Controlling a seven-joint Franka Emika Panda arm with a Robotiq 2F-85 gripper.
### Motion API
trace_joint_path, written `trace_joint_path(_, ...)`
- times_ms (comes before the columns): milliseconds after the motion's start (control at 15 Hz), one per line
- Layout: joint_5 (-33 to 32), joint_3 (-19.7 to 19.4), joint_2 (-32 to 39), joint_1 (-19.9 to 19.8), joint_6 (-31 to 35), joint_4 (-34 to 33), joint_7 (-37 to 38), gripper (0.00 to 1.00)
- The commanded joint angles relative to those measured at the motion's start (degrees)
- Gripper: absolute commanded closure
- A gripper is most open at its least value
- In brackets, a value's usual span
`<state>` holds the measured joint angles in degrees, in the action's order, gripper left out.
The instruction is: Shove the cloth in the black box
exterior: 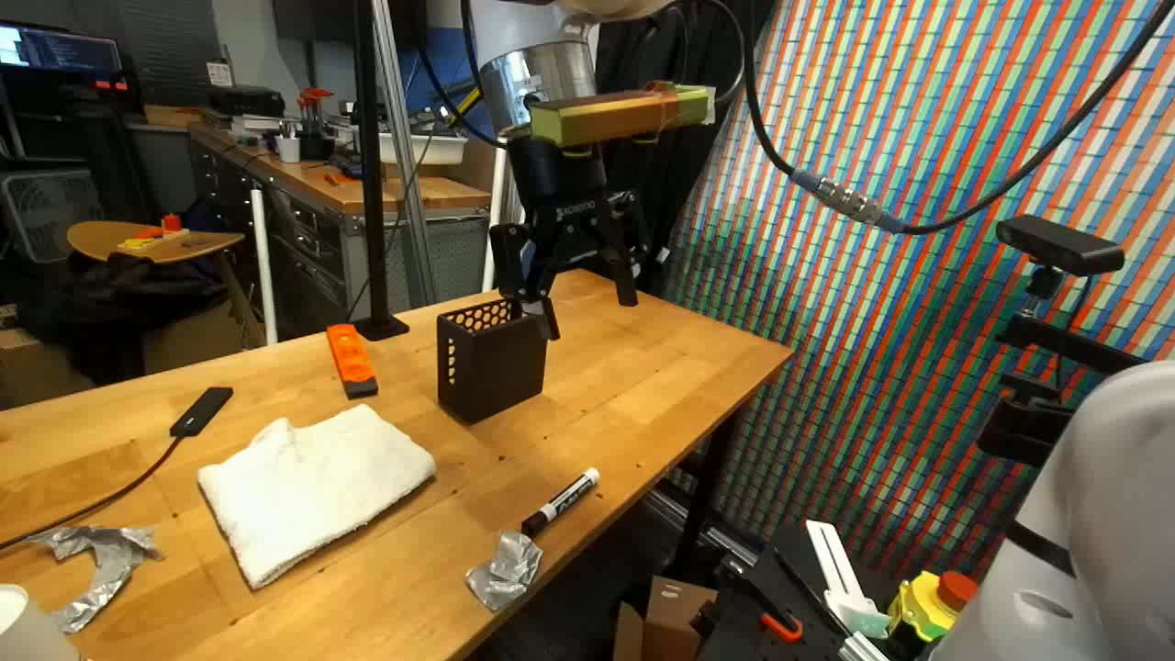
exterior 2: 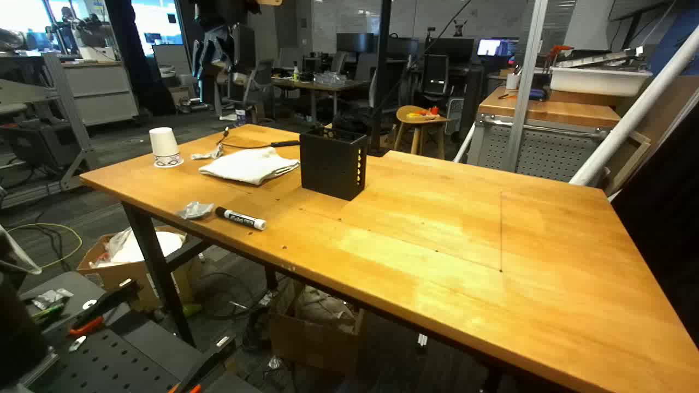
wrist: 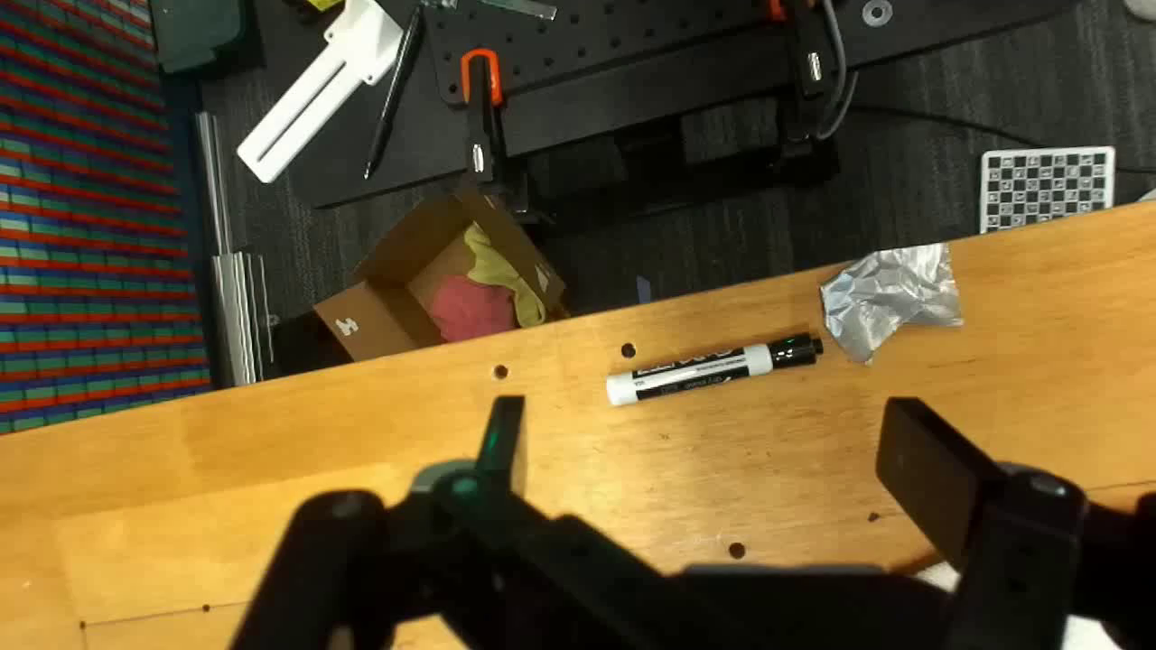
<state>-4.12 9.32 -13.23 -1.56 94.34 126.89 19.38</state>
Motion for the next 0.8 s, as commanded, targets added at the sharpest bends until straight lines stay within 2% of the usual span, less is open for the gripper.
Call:
trace_joint_path(0, -0.24, -1.3, 0.06, 1.4, -0.09, -0.27, 0.23, 0.0)
trace_joint_path(467, -0.24, -1.29, -0.08, 1.39, -0.09, -0.56, 0.23, 0.0)
trace_joint_path(733, 1.62, -0.63, 0.48, 3.51, 2.0, -1.04, -3.39, 0.0)
